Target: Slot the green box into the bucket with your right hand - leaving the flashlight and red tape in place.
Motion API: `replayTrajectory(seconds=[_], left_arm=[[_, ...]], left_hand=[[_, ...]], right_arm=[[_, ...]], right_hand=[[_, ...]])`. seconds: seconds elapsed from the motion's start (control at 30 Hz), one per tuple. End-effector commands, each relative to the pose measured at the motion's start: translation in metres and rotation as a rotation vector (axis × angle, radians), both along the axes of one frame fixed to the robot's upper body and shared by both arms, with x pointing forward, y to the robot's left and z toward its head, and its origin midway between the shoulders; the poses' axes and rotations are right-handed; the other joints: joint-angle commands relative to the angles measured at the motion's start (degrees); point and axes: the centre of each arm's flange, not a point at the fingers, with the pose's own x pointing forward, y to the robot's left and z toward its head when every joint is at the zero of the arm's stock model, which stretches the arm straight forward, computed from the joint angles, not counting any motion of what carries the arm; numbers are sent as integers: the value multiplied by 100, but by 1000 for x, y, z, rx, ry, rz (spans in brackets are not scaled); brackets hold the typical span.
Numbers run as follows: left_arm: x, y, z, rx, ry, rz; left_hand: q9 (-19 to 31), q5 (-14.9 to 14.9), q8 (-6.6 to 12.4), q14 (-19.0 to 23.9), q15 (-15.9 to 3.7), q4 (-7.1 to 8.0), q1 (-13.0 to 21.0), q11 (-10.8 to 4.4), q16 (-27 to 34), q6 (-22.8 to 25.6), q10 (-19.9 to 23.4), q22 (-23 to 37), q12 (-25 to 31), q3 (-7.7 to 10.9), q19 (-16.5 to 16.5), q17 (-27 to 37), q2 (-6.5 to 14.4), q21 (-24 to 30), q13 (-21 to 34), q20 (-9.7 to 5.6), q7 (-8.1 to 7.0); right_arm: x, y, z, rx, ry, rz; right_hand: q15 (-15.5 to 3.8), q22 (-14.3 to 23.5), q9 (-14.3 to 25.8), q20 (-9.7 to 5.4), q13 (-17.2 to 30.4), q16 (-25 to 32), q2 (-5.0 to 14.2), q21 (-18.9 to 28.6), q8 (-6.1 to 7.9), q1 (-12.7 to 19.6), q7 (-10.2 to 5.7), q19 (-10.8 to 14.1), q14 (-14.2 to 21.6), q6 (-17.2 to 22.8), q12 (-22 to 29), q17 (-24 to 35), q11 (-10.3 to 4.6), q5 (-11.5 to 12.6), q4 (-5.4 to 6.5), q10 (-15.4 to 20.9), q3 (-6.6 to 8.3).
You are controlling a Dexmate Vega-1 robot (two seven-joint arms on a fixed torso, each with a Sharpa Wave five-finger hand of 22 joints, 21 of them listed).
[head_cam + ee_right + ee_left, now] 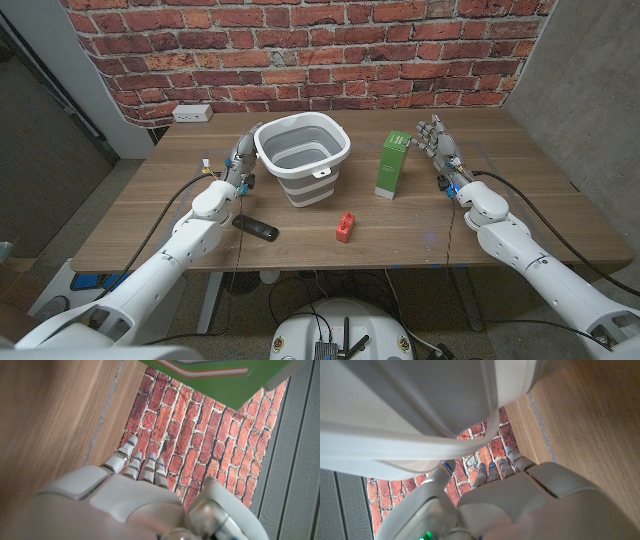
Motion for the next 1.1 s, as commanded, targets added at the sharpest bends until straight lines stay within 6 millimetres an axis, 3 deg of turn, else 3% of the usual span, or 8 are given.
replayTrajectory(seconds=[0.03,0.67,0.9,1.1], left_arm=[[-7,7,-3,-8,8,22],[-7,21,-4,-43,-6,11],[-3,23,-1,-50,-4,2],[0,23,3,-56,0,4]], left_hand=[[30,7,12,15,12,-25,-21,-25,-1,50,-10,27,19,22,48,16,168,22,18,-225,4],[31,-18,12,25,4,73,-156,-16,21,75,21,28,20,-12,53,54,170,26,18,-222,-1],[31,-19,11,58,-9,76,-180,-19,27,82,46,28,26,-5,61,49,167,29,18,-215,-1],[31,-21,24,87,-2,86,-208,-22,32,127,94,28,38,4,81,46,173,36,18,-209,-2]], right_arm=[[-23,-2,-5,-22,-18,-49],[-63,4,-17,-51,-53,-114],[-77,6,-23,-76,-105,-177],[-89,10,-23,-150,-128,-225]], right_hand=[[11,19,20,50,15,5,-108,45,20,9,4,8,52,-5,28,-5,23,28,-59,58,-9],[1,19,21,71,18,-5,-280,57,48,73,-6,43,114,72,34,-73,32,44,-187,95,-57],[-45,18,27,54,23,7,-427,81,87,249,-68,150,238,185,62,-147,18,67,-377,196,-64],[-52,17,32,51,30,-12,-580,68,35,430,-110,162,250,18,36,-198,-11,80,-560,152,-75]])
